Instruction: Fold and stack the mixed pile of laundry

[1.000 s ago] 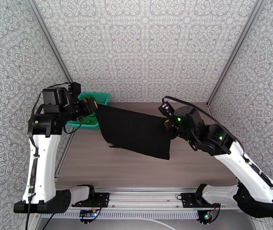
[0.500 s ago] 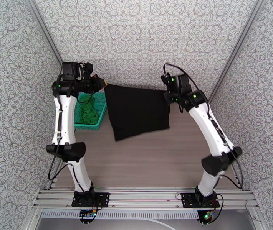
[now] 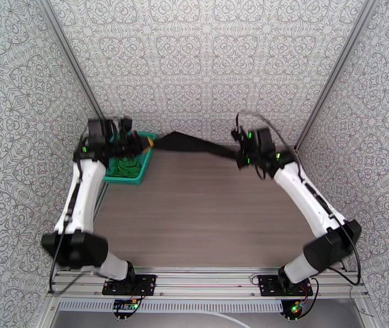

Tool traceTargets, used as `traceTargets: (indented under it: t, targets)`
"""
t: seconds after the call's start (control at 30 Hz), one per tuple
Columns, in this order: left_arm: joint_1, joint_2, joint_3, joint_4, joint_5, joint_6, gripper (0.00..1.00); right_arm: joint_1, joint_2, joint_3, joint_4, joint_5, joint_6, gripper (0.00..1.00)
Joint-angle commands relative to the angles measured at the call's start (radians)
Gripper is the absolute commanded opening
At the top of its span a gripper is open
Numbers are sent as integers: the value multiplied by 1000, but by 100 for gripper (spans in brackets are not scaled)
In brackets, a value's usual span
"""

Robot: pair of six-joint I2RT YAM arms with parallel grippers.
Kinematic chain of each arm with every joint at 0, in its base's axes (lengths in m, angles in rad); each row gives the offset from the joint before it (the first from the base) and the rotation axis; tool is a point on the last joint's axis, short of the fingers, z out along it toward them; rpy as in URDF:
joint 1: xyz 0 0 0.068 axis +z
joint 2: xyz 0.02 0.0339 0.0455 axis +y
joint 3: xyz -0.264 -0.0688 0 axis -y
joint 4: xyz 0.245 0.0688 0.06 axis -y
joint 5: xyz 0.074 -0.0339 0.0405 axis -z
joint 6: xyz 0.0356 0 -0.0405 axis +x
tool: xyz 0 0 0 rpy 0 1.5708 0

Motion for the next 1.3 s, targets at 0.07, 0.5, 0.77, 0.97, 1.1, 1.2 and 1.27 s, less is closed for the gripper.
traceTargets:
  t: [0.07, 0.5, 0.77, 0.97, 1.1, 1.2, 1.27]
  targets:
    - [-32, -209, -469, 171, -118, -65, 0, 45, -162, -371, 197, -197, 143, 0]
    - [-51, -528, -617, -64, -212, -124, 0, 362, -381, -559, 38, 9, 385, 0]
    - [-76, -259, -416, 61, -229, -83, 0, 301, -315, -425, -40, 352, 406, 0]
    - [-125, 48, -131, 91, -242, -38, 0, 221, -221, -374, -5, 379, 378, 0]
    - [-159, 244, 39, 86, -231, -26, 0, 180, -160, -346, 18, 398, 356, 0]
    - [-170, 359, 140, 80, -239, -18, 0, 155, -124, -333, 38, 409, 343, 0]
    - [-172, 424, 201, 60, -255, -9, 0, 143, -106, -330, 56, 408, 336, 0]
